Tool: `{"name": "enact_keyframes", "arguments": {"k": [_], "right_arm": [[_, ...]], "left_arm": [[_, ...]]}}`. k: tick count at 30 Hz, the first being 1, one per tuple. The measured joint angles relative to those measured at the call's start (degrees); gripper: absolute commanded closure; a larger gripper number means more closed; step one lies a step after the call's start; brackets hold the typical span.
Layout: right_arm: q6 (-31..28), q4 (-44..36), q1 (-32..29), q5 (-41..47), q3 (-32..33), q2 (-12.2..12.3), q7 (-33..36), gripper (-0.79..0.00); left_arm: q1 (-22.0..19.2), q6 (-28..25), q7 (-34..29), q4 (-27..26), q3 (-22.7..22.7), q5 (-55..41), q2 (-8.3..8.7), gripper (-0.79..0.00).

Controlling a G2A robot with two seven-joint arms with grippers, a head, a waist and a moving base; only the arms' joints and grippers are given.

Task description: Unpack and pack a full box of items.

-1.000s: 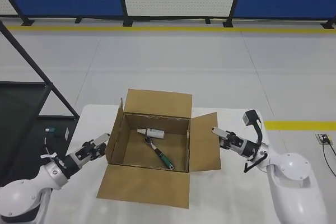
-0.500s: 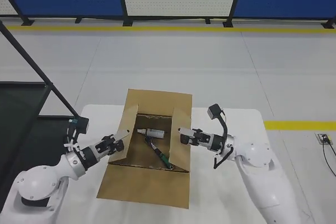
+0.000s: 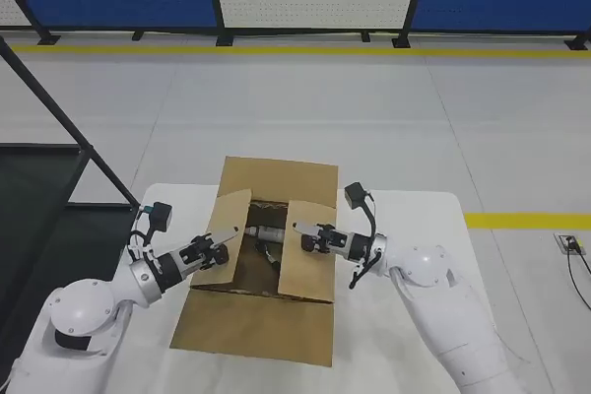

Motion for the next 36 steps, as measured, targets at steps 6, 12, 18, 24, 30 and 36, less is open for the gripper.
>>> {"name": "enact_keyframes", "arguments": {"k": [6,12,18,24,30,36], "right_arm": [[1.97,-1.01,-0.52,-1.48,-2.26,-0.32,-2.30,-0.785],[2.50,0.24,0.75,-2.29,-4.25,-0.78,-4.11,-0.785],[3.50,0.93,1.46,-4.51,-5.68,-1.03,-6.26,-0.785],[5.00,1.55,2.17,-5.99,-6.27,-1.07,-6.94,-0.785],[5.66,1.96,2.41,-6.73,-6.66,-1.12,-7.51,-0.785],[6.35,2.65,2.88,-7.16,-6.95,-1.17,-7.68,-0.785]], "left_arm": [[0.24,0.48,1.43,-0.27,2.09,1.00,-0.13,-0.785],[-1.79,2.20,2.49,1.62,5.59,2.16,-0.42,-0.785],[-3.25,3.48,3.12,3.74,7.65,2.63,-0.61,-0.785],[-4.50,4.08,3.31,5.57,8.97,2.89,-0.72,-0.785],[-5.49,5.19,3.48,6.87,10.15,3.35,-0.81,-0.785],[-6.32,6.32,3.70,8.31,11.23,3.77,-0.91,-0.785]]}}
